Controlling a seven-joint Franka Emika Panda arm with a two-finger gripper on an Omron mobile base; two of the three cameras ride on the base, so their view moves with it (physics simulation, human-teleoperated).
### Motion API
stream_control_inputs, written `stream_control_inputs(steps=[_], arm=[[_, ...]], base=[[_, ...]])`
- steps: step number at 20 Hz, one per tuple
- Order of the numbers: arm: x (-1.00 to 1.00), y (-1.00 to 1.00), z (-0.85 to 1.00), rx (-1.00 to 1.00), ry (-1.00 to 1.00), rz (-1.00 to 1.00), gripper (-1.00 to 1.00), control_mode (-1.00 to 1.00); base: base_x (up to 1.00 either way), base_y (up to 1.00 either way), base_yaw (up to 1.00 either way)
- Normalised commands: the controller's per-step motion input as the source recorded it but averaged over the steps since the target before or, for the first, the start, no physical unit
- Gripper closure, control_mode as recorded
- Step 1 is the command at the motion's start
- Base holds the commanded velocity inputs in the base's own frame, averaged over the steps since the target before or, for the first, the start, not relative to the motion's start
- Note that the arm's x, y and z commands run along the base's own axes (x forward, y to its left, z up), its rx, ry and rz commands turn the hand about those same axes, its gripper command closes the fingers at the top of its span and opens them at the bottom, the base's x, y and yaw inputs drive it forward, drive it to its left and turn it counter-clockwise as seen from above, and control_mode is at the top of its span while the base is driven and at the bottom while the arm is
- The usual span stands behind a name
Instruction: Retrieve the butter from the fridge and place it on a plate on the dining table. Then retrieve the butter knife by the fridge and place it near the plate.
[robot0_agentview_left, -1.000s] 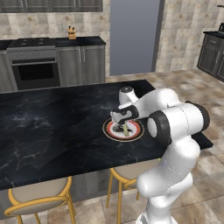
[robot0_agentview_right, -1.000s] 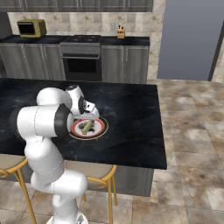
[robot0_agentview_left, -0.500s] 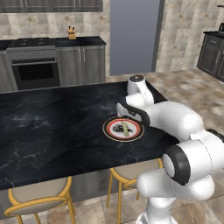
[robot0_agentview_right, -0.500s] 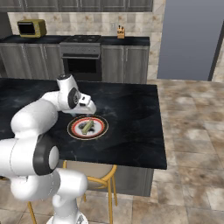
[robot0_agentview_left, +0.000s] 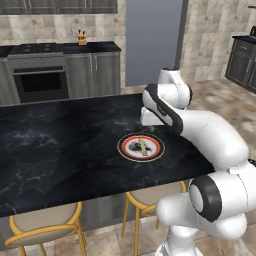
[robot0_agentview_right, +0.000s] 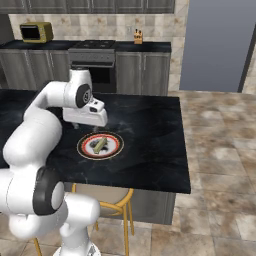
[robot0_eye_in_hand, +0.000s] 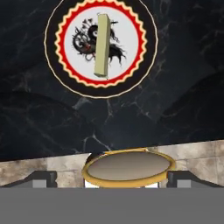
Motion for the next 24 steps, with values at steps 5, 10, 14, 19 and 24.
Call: stream_control_inputs(steps=[5, 10, 14, 19, 24], arm=[[-0.99, 0.00, 0.37, 0.00, 0.04, 0.05, -1.00, -1.00], [-1.00, -0.13, 0.00, 0.00, 0.00, 0.02, -1.00, -1.00], [-0.90, -0.07, 0.00, 0.00, 0.00, 0.03, -1.00, -1.00], [-0.10, 0.00, -0.01, 0.00, 0.00, 0.00, -1.00, -1.00], [0.00, 0.01, 0.00, 0.00, 0.00, 0.00, -1.00, -1.00]], base=[[0.00, 0.00, 0.00], [0.00, 0.00, 0.00], [0.00, 0.00, 0.00], [0.00, 0.00, 0.00], [0.00, 0.00, 0.00]])
